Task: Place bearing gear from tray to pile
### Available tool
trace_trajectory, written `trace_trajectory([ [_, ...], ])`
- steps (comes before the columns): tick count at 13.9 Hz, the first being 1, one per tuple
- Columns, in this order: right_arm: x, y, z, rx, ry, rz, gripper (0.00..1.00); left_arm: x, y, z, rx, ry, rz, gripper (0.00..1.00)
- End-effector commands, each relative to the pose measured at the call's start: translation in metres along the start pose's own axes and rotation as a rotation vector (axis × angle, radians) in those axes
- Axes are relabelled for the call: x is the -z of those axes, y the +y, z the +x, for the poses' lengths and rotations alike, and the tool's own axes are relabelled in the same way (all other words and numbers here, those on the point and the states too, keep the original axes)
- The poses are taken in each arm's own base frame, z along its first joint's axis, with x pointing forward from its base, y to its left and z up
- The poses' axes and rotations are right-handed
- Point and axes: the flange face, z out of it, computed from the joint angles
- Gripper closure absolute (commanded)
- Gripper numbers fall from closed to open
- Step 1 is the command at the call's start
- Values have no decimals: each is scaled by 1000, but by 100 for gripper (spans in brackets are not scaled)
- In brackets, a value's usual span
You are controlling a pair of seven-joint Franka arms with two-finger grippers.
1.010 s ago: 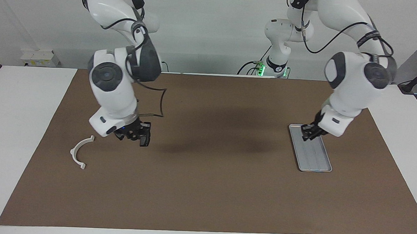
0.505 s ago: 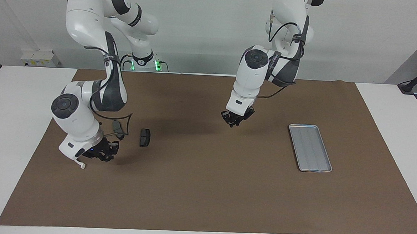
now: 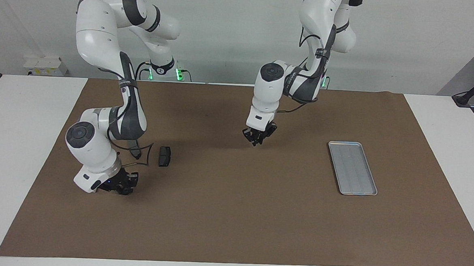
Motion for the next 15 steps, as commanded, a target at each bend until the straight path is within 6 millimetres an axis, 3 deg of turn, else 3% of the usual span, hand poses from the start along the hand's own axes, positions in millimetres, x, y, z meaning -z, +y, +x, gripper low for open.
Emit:
trace_trajectory([
  [1,-3,3,-5,4,10,-6,100,-18,6,-7,13,36,5,100],
  [2,-3,3,-6,4,3,-5,98,-23,9,-13,0,34,12,100],
  [3,-2,3,-6,2,2,-6,65,-28,12,-19,-14,34,21,100],
  [4,0,2,-6,4,4,-7,22,-34,12,-21,-11,37,29,100],
  [5,6,0,-5,7,3,-10,0,-41,13,-21,-11,50,37,100],
  [11,63,-22,-8,11,-29,-45,0,-41,11,-13,-4,68,28,100],
  [12,72,-31,-9,9,-38,-49,0,-42,11,-11,-3,67,31,27],
  [13,81,-36,-9,3,-41,-53,0,-41,11,-10,-4,64,40,0],
  [15,87,-37,-10,15,-45,-60,0,-12,12,2,12,65,64,0],
])
